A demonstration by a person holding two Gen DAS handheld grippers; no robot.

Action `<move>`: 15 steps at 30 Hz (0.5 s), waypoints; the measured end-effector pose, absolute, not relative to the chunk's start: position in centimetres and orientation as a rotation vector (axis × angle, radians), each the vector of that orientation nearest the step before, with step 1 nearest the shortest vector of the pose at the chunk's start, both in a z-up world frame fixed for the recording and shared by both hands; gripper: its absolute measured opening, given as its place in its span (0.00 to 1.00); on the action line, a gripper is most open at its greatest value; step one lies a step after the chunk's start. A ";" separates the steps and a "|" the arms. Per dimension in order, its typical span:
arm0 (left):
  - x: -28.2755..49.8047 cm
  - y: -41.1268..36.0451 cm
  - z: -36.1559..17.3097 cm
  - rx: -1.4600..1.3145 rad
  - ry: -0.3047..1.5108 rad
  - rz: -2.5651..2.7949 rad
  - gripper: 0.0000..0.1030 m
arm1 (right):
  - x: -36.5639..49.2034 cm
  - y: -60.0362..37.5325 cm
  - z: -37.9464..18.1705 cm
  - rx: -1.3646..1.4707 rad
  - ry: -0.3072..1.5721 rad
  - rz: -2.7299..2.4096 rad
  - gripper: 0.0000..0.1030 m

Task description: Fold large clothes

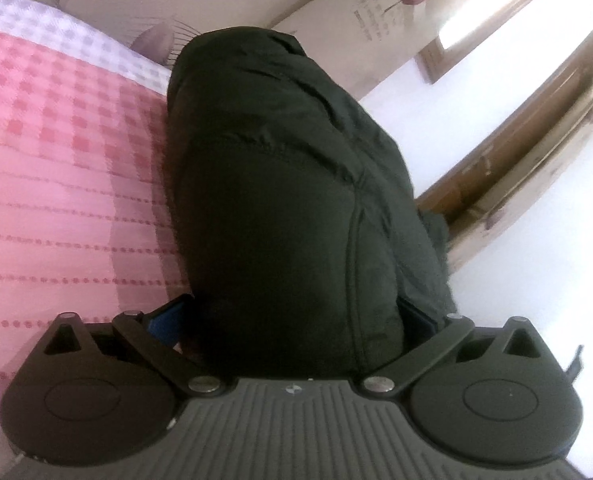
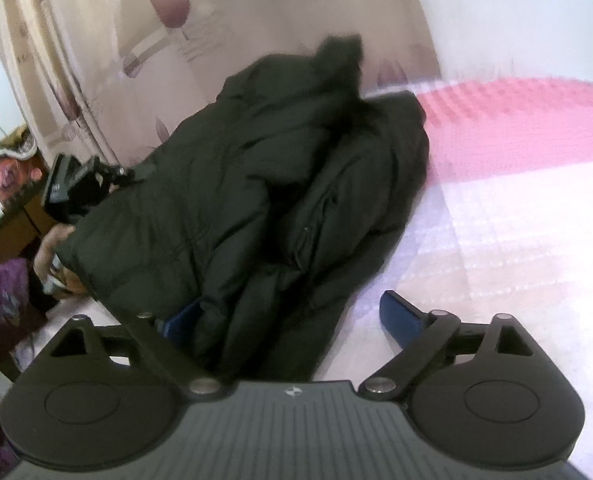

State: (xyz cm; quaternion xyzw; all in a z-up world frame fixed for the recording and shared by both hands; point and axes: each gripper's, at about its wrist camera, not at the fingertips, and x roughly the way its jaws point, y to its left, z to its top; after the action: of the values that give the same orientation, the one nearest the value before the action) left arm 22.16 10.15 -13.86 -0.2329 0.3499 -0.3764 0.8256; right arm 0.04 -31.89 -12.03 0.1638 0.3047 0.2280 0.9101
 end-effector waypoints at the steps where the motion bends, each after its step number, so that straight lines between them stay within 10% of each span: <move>1: 22.0 10.1 -13.7 -0.485 0.745 -0.790 1.00 | 0.3 -32.4 -12.0 0.389 0.628 0.477 0.97; 15: 20.9 9.1 -12.3 -0.379 0.702 -0.694 1.00 | 9.8 -33.9 -12.5 0.558 0.735 0.647 1.00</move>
State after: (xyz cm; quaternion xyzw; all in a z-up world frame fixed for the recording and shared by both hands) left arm 20.91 9.13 -12.27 -0.1806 0.3348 -0.3312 0.8635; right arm 9.77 -33.89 -12.46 0.2646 0.3485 0.3064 0.8454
